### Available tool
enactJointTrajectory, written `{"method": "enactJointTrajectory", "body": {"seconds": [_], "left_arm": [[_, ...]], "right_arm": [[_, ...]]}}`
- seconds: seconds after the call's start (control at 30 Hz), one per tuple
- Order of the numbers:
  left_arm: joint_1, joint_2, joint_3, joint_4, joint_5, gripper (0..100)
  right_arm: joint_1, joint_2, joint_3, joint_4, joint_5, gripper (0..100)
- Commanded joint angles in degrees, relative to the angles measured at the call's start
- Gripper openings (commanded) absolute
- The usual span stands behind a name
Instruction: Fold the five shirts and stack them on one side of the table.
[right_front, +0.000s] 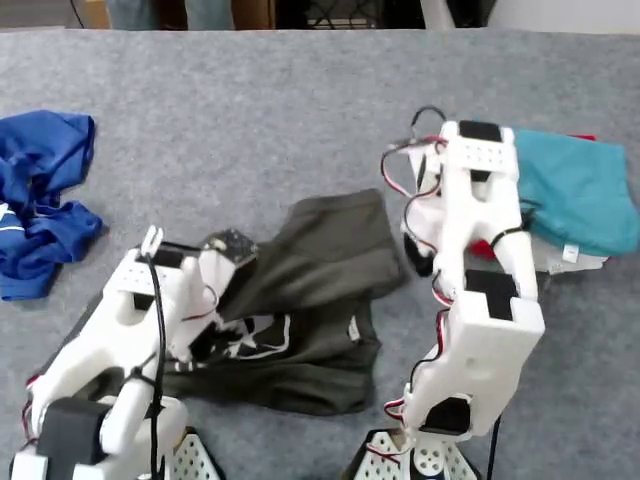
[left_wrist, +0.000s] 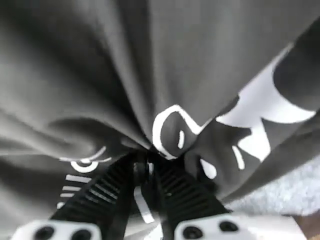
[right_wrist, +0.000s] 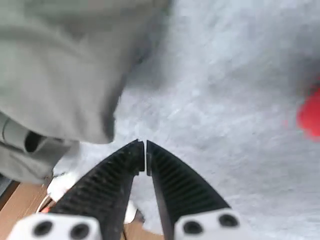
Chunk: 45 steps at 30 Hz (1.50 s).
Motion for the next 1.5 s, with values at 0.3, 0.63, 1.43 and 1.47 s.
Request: {"method": "enactJointTrajectory", "body": {"seconds": [0.3,0.63,1.43,1.47], "left_arm": [[-2.7,-14.4,-5.6,12.4,4.2,3],[-9.1,-20.1,-26.2,24.3,12.3,19],[-24.7,0.7,-42.2,26.9,11.8,19],[-24.4,0.7,-41.8,26.8,11.8,19]], "right_arm": [[-7.3,8.7,-27.3,0.5,-14.3,1.6],[-13.3,17.9,-39.4,0.5,-22.2,19.8],[-15.2,47.3,-70.3,0.5,-24.4,19.8],[-15.4,47.5,-69.7,0.5,-24.4,19.8]]}}
